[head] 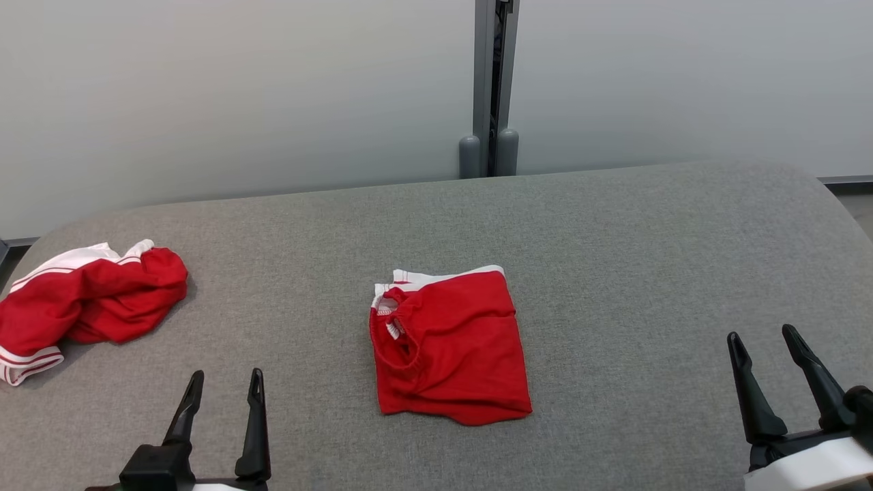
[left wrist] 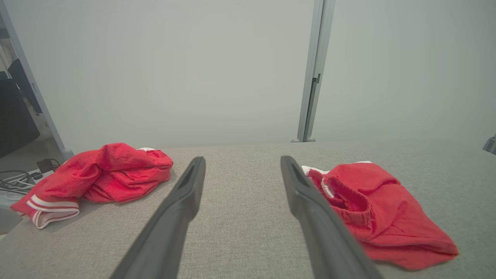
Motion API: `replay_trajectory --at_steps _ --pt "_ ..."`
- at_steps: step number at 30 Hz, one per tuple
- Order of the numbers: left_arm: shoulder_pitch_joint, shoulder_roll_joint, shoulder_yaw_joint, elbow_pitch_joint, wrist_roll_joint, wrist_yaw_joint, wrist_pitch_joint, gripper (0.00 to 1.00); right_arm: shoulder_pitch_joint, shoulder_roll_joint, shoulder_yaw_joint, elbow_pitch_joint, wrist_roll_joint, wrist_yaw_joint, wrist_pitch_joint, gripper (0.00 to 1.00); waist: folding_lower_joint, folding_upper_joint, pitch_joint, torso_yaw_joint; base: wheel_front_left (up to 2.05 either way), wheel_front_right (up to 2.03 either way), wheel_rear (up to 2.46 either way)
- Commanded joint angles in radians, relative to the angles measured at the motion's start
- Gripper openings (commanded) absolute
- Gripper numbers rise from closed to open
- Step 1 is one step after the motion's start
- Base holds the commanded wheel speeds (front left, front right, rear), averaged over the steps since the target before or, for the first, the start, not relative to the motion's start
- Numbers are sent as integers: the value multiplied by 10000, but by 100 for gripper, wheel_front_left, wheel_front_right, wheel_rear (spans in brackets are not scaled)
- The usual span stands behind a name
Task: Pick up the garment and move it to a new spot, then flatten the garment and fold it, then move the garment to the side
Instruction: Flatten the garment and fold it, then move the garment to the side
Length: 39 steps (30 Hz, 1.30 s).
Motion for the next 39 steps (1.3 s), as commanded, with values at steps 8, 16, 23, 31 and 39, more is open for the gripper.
replay_trajectory --at_steps 8,16,23,31,39 --pt "169 88 85 -125 -93 167 58 100 191 111 -159 -148 -161 5 92 100 0 0 -116 30 0 0 0" --pt "109 148 17 -217 -114 174 110 100 116 130 -163 -89 -128 5 85 100 0 0 -128 47 0 0 0" --pt "104 171 -13 -289 -99 246 139 100 101 181 -166 -78 -175 5 64 100 0 0 -118 48 0 0 0" --pt "58 195 -64 -393 -49 301 153 100 134 176 -195 -130 -200 6 67 100 0 0 -56 95 0 0 0" --pt "-208 181 -184 -465 1 259 144 100 101 90 -386 -82 -131 6 138 100 0 0 95 402 0 0 0"
